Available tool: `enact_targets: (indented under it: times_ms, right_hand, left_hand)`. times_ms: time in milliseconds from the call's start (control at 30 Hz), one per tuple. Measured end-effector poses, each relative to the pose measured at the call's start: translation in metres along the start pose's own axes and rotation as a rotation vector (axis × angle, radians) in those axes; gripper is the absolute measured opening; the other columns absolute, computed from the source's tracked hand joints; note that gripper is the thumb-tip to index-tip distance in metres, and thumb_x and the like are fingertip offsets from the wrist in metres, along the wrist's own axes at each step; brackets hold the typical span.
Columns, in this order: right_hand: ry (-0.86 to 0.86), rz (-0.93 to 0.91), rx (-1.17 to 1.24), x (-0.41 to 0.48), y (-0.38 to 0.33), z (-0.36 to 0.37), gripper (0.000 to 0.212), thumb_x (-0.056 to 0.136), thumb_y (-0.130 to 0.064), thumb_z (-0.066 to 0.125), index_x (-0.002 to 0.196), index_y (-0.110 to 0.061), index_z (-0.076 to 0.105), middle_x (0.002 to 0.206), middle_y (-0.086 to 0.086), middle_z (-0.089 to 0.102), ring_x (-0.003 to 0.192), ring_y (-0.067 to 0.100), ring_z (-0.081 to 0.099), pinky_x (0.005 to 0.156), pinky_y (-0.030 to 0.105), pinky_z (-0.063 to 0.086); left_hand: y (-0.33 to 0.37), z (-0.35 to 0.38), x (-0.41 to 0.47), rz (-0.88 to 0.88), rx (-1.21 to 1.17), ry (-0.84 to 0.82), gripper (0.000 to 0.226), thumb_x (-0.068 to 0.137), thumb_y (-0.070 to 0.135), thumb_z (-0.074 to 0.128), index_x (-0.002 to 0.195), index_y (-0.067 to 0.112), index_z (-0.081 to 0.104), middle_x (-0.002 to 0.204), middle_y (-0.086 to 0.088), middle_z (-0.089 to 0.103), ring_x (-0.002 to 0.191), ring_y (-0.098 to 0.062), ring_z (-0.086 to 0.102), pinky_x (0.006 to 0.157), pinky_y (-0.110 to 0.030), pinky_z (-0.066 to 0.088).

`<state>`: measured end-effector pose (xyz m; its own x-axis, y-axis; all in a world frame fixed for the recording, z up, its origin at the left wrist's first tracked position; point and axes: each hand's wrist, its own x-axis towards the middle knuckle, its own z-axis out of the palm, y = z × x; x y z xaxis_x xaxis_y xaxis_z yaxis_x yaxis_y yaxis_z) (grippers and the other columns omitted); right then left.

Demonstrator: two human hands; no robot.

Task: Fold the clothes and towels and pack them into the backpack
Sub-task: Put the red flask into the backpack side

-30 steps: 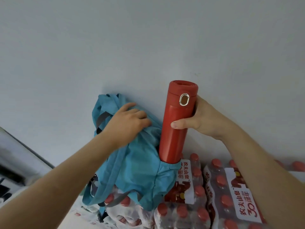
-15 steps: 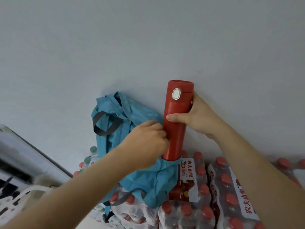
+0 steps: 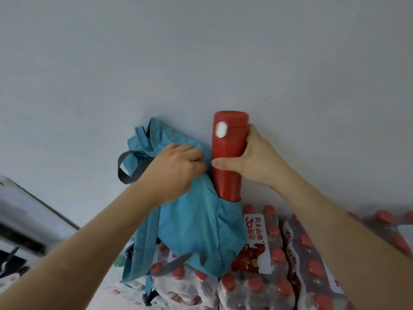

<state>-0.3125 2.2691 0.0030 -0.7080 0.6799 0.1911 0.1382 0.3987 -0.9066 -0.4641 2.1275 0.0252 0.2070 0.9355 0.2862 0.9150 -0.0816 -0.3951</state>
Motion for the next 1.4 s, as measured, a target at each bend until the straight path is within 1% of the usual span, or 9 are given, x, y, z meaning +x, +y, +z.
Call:
enact_targets:
  times_ms: [100, 267, 400, 500, 600, 700, 900, 1167, 1400]
  right_hand:
    - [-0.110, -0.045, -0.023, -0.008, -0.004, 0.021, 0.082, 0.056, -0.048, 0.086, 0.123, -0.030, 0.041, 0.106, -0.016, 0.060, 0.094, 0.005, 0.062, 0.082, 0.028, 0.053]
    - [-0.215, -0.003, 0.087, -0.011, 0.005, 0.024, 0.087, 0.069, -0.044, 0.081, 0.138, -0.032, 0.029, 0.120, -0.016, 0.054, 0.106, 0.004, 0.057, 0.095, 0.035, 0.051]
    - [-0.102, -0.109, 0.202, -0.013, -0.002, 0.020, 0.102, 0.073, -0.034, 0.080, 0.142, -0.054, 0.007, 0.128, -0.015, 0.041, 0.114, 0.001, 0.049, 0.092, 0.022, 0.046]
    - [0.008, -0.236, -0.022, -0.007, -0.005, 0.022, 0.076, 0.072, -0.037, 0.079, 0.134, -0.047, 0.036, 0.123, -0.009, 0.050, 0.108, 0.006, 0.052, 0.095, 0.030, 0.047]
    - [-0.011, -0.230, -0.008, -0.004, -0.003, 0.019, 0.055, 0.068, -0.031, 0.083, 0.114, -0.038, 0.053, 0.106, -0.014, 0.059, 0.092, 0.003, 0.059, 0.085, 0.029, 0.052]
    - [-0.121, -0.187, 0.065, -0.004, -0.003, 0.009, 0.055, 0.067, -0.021, 0.083, 0.110, -0.038, 0.053, 0.102, -0.017, 0.060, 0.086, 0.000, 0.060, 0.078, 0.023, 0.053]
    - [-0.151, -0.145, 0.069, -0.015, 0.010, 0.012, 0.051, 0.075, -0.020, 0.076, 0.113, -0.040, 0.047, 0.099, -0.013, 0.060, 0.086, 0.008, 0.062, 0.076, 0.028, 0.055]
    - [-0.135, -0.243, -0.208, -0.017, -0.012, -0.044, 0.054, 0.075, -0.027, 0.077, 0.117, -0.041, 0.046, 0.111, -0.019, 0.057, 0.094, 0.000, 0.056, 0.078, 0.015, 0.046]
    - [-0.044, -0.056, -0.215, -0.037, 0.044, -0.077, 0.050, 0.074, -0.026, 0.079, 0.108, -0.048, 0.049, 0.106, -0.014, 0.062, 0.093, 0.007, 0.063, 0.088, 0.036, 0.053]
  left_hand:
    - [-0.002, -0.001, -0.009, -0.117, -0.067, -0.021, 0.014, 0.071, 0.013, 0.077, 0.082, 0.020, 0.073, 0.078, 0.006, 0.062, 0.073, -0.019, 0.059, 0.069, -0.034, 0.045]
    - [0.000, 0.000, -0.021, -0.250, -0.191, 0.001, 0.010, 0.077, 0.020, 0.070, 0.085, 0.023, 0.073, 0.080, 0.009, 0.065, 0.076, -0.017, 0.062, 0.079, -0.037, 0.049]
    - [0.005, 0.000, -0.017, -0.258, -0.201, -0.022, 0.011, 0.076, 0.018, 0.074, 0.086, 0.023, 0.073, 0.080, 0.009, 0.066, 0.077, -0.016, 0.063, 0.074, -0.039, 0.051]
    - [0.007, 0.005, -0.011, -0.175, -0.069, -0.038, 0.014, 0.075, 0.015, 0.074, 0.086, 0.022, 0.073, 0.074, 0.005, 0.059, 0.069, -0.018, 0.058, 0.062, -0.036, 0.049]
    - [0.007, 0.008, -0.007, -0.133, -0.018, 0.006, 0.012, 0.073, 0.014, 0.077, 0.082, 0.019, 0.071, 0.074, 0.003, 0.058, 0.064, -0.020, 0.056, 0.053, -0.034, 0.048]
    - [0.003, 0.008, -0.002, -0.103, 0.006, 0.014, 0.013, 0.071, 0.010, 0.075, 0.079, 0.019, 0.069, 0.069, 0.003, 0.058, 0.058, -0.019, 0.056, 0.049, -0.030, 0.044]
    - [0.001, -0.002, 0.013, -0.135, 0.015, 0.090, 0.013, 0.071, 0.005, 0.066, 0.078, 0.016, 0.068, 0.066, 0.001, 0.054, 0.053, -0.021, 0.054, 0.036, -0.023, 0.035]
    - [0.010, -0.013, 0.050, -0.184, -0.104, 0.341, 0.017, 0.072, 0.003, 0.067, 0.085, 0.013, 0.069, 0.075, -0.002, 0.061, 0.055, -0.025, 0.057, 0.040, -0.032, 0.046]
    - [0.065, 0.034, 0.053, -0.224, -0.365, 0.292, 0.023, 0.085, 0.025, 0.045, 0.082, 0.016, 0.066, 0.077, -0.001, 0.060, 0.048, -0.026, 0.056, 0.038, -0.029, 0.043]
